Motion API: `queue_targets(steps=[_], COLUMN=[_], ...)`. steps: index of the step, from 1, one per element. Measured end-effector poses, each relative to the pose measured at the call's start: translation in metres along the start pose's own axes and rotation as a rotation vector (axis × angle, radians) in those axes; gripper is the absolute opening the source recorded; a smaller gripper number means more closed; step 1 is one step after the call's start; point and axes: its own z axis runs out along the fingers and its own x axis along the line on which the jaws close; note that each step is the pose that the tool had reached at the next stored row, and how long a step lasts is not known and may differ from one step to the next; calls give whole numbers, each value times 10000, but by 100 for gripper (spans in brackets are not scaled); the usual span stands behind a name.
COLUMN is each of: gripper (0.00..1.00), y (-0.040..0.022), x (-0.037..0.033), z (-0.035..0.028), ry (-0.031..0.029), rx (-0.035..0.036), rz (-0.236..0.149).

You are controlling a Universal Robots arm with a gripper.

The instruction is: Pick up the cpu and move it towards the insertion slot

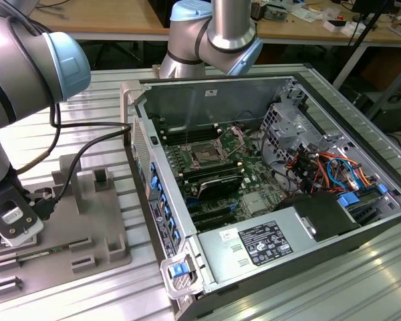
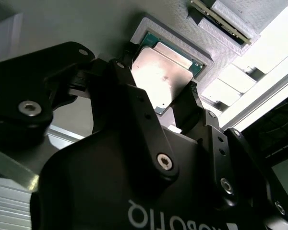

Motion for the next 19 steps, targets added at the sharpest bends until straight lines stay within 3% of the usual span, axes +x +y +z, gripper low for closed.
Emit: queue_targets(steps=[19], gripper=[55], y=[-3], x=[0], z=[0], ry=[0], rx=[13], rz=[0])
